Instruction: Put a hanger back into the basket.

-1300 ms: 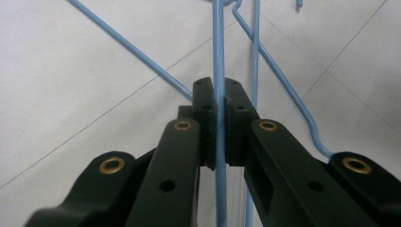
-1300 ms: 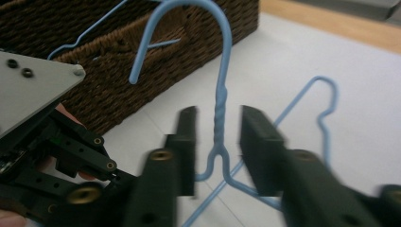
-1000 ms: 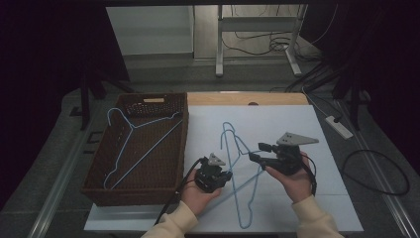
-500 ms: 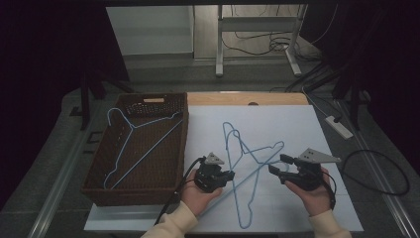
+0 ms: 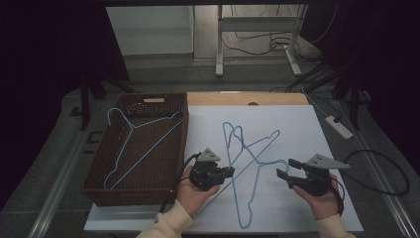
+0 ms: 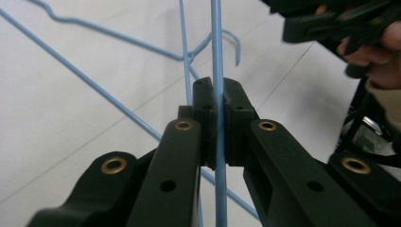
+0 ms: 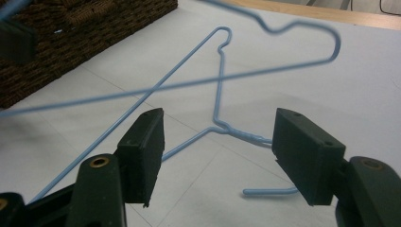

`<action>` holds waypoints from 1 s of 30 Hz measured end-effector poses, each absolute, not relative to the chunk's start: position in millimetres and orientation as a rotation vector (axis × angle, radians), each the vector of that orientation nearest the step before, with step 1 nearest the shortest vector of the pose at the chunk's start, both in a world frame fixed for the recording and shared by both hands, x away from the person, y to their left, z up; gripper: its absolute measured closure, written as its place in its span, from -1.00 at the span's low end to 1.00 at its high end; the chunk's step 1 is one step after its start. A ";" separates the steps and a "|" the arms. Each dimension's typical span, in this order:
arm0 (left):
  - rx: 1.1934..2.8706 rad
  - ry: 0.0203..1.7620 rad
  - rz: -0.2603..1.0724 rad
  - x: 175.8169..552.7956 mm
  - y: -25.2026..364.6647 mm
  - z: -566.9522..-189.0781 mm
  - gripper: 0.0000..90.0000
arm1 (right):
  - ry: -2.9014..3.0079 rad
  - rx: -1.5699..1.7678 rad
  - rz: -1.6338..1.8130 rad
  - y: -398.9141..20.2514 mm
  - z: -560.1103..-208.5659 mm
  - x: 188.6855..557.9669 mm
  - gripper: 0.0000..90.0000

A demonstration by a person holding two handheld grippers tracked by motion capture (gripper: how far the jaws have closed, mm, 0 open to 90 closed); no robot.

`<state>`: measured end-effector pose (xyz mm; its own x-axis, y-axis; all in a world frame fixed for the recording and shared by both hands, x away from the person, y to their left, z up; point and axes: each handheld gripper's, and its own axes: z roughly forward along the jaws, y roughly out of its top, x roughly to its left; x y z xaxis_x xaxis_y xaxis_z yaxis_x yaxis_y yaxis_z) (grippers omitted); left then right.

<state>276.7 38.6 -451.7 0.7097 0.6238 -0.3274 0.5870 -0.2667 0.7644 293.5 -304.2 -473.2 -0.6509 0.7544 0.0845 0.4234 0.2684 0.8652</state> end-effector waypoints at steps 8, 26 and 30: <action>1.897 0.860 0.049 273.7 58.7 -419.9 0.90 | 2.216 1.063 1.316 -304.9 -476.4 295.3 -0.20; 1.809 0.889 0.170 270.6 142.9 -364.9 0.90 | 2.213 1.088 1.316 -308.7 -480.7 297.7 -0.20; 1.797 0.921 0.192 271.4 165.0 -363.7 0.90 | 2.220 1.081 1.311 -307.8 -481.6 298.6 -0.20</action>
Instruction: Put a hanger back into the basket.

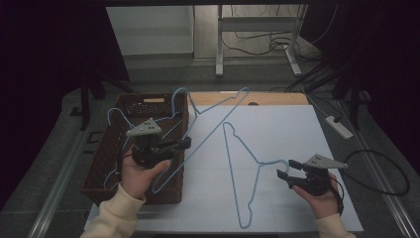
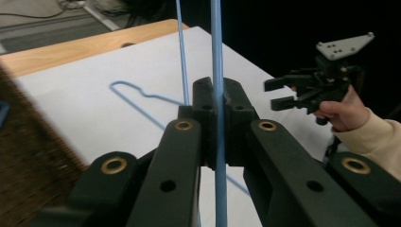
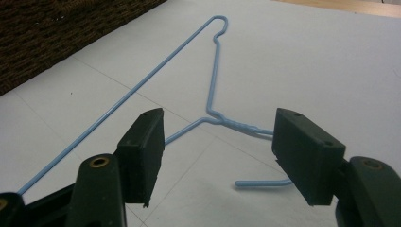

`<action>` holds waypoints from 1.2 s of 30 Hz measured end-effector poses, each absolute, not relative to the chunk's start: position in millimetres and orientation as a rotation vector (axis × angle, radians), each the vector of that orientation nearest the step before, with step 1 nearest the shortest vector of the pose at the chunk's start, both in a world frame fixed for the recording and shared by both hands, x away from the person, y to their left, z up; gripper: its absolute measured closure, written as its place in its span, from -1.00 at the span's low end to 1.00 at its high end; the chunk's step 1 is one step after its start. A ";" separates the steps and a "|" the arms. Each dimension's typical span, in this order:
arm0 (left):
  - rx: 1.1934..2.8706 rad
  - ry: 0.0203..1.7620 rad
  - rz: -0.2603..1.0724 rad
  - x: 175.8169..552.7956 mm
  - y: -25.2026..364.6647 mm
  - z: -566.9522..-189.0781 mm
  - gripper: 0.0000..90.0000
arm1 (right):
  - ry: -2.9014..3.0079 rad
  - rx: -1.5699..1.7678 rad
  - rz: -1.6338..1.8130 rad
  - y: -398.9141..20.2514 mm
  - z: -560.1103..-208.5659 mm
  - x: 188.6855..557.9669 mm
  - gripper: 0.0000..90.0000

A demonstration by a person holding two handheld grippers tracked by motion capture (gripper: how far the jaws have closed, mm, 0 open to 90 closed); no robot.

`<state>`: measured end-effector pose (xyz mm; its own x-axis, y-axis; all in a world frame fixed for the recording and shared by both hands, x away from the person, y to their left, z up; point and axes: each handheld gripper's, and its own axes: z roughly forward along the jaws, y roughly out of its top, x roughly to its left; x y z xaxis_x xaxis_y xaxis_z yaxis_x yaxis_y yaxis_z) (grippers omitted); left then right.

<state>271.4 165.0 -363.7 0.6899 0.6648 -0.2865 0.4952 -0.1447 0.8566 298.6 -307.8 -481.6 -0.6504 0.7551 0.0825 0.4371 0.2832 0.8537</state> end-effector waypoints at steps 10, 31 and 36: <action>1.775 0.996 0.254 275.4 214.3 -366.7 0.90 | 2.229 1.089 1.303 -305.9 -482.9 299.2 -0.20; 1.803 1.126 0.317 281.5 288.3 -387.5 0.90 | 2.234 1.095 1.297 -306.2 -483.8 300.6 -0.20; 1.828 1.149 0.321 287.1 294.2 -393.8 0.90 | 2.232 1.097 1.297 -305.8 -484.2 300.6 -0.20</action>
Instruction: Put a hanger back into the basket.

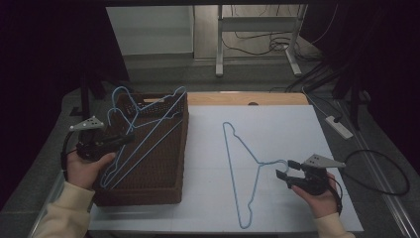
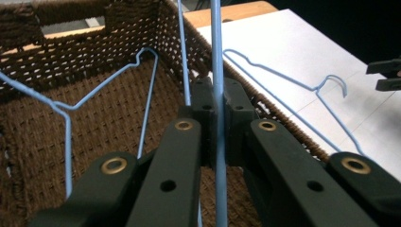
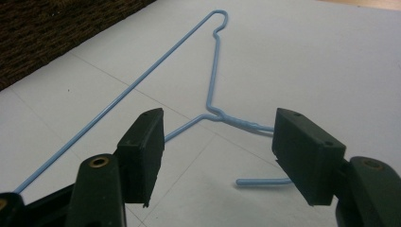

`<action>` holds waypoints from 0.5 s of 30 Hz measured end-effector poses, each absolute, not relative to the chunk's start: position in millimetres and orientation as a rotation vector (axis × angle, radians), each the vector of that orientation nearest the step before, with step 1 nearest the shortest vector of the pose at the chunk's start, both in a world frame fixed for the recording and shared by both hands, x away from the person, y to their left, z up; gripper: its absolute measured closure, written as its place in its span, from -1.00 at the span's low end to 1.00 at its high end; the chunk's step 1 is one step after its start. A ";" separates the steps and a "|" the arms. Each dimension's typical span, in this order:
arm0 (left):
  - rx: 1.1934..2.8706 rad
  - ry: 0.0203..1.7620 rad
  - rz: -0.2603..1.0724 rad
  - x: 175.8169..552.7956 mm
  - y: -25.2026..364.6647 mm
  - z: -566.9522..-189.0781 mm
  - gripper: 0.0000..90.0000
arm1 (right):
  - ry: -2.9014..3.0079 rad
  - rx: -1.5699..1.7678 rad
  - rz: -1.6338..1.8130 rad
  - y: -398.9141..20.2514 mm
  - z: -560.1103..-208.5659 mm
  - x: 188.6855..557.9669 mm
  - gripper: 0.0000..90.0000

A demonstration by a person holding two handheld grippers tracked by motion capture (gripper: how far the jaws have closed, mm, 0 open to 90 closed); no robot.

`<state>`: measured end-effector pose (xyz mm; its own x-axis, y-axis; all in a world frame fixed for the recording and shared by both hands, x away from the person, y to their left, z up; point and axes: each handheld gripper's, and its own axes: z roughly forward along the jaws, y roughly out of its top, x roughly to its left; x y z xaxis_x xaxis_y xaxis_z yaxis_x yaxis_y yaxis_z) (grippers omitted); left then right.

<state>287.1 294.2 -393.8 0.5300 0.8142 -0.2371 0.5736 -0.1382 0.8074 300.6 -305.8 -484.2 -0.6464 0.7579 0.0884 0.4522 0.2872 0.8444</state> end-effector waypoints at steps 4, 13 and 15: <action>1.851 1.168 0.317 292.8 296.3 -399.0 0.90 | 2.236 1.096 1.294 -306.2 -484.1 300.8 -0.20; 1.900 1.201 0.296 303.2 298.1 -410.7 0.90 | 2.235 1.097 1.296 -306.9 -484.2 300.7 -0.20; 1.922 1.213 0.277 308.0 297.8 -416.5 0.90 | 2.236 1.098 1.294 -306.8 -484.4 300.9 -0.20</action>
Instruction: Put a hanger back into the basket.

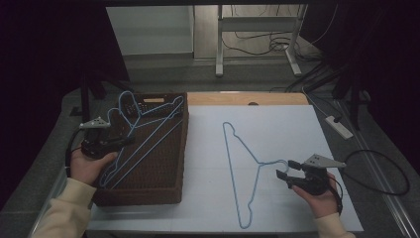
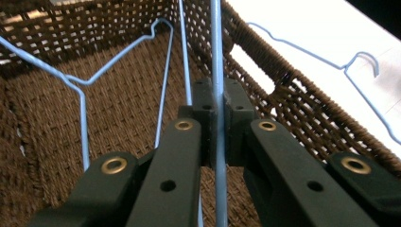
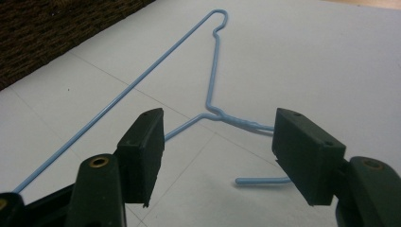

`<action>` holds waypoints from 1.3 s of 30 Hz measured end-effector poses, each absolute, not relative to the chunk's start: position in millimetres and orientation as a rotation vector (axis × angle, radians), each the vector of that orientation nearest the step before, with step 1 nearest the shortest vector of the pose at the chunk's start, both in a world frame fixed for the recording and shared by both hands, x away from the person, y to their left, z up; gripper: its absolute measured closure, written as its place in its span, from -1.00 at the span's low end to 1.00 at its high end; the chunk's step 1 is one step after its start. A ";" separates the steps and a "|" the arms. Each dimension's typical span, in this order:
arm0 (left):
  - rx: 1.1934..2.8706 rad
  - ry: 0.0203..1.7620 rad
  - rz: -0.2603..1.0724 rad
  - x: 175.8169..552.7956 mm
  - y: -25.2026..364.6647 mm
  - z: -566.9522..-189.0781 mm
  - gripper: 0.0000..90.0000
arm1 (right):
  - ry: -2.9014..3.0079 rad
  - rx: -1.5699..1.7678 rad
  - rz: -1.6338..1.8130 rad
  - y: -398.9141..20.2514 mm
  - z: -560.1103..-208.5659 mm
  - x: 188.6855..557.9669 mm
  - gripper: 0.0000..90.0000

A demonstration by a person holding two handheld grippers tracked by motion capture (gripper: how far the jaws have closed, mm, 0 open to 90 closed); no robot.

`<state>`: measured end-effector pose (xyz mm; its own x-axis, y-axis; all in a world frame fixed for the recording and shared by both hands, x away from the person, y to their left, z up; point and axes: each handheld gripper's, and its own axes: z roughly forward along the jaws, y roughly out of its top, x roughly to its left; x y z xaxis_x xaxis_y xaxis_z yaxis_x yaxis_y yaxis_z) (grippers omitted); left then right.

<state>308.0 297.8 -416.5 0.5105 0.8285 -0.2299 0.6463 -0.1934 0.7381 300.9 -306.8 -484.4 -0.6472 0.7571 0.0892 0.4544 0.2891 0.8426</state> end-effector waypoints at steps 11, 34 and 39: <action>1.993 1.270 0.216 322.3 297.5 -443.7 0.90 | 2.238 1.104 1.290 -306.7 -484.8 301.1 -0.20; 2.045 1.494 0.430 336.9 304.0 -456.6 0.57 | 2.245 1.105 1.287 -305.9 -485.3 301.4 -0.21; 1.987 1.405 0.471 322.2 301.5 -439.2 0.24 | 2.249 1.105 1.285 -305.9 -485.4 301.5 -0.21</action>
<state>322.2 301.5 -439.2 0.3612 0.9294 -0.0764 0.6958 -0.2140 0.6857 301.5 -305.9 -485.4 -0.6477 0.7561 0.0939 0.4647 0.2944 0.8351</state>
